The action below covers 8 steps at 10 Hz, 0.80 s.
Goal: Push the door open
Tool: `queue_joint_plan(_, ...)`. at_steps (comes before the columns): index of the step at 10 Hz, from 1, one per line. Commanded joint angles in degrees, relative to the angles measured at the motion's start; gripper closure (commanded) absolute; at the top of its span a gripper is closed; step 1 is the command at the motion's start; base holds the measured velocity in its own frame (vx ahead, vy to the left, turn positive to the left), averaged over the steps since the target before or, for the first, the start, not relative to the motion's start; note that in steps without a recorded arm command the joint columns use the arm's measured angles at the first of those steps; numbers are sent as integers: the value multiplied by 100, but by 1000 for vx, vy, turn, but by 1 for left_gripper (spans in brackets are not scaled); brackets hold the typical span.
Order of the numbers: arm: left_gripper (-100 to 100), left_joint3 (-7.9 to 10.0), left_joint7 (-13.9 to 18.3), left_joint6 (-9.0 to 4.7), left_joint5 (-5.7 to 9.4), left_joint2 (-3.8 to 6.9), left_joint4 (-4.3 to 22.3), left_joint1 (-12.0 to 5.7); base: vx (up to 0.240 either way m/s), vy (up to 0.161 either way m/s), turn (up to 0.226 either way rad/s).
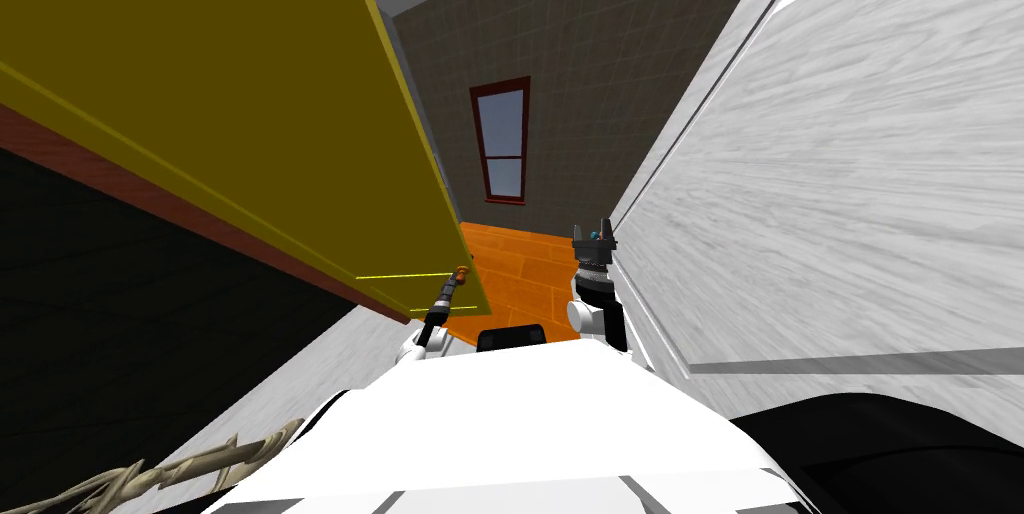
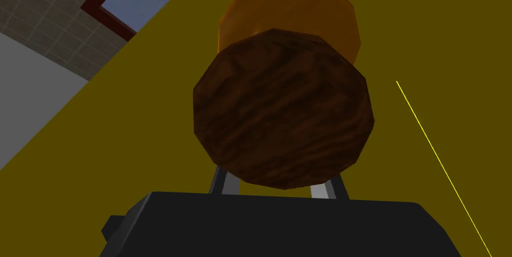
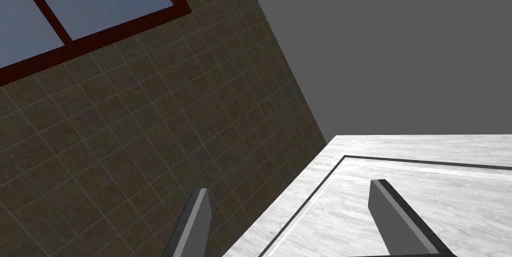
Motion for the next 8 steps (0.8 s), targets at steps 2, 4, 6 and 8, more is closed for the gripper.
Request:
queue_joint_plan(2,100,122,434,48,127,-72,-38,-12,43,12,-50)
queue_joint_plan(4,-100,59,56,59,115,25,-113,87,-16,-20,3)
queue_joint_plan(6,-100,28,-199,45,134,85,-137,151,-38,-34,2)
queue_joint_plan(8,-100,-11,-534,28,159,159,-166,230,-33,-44,0)
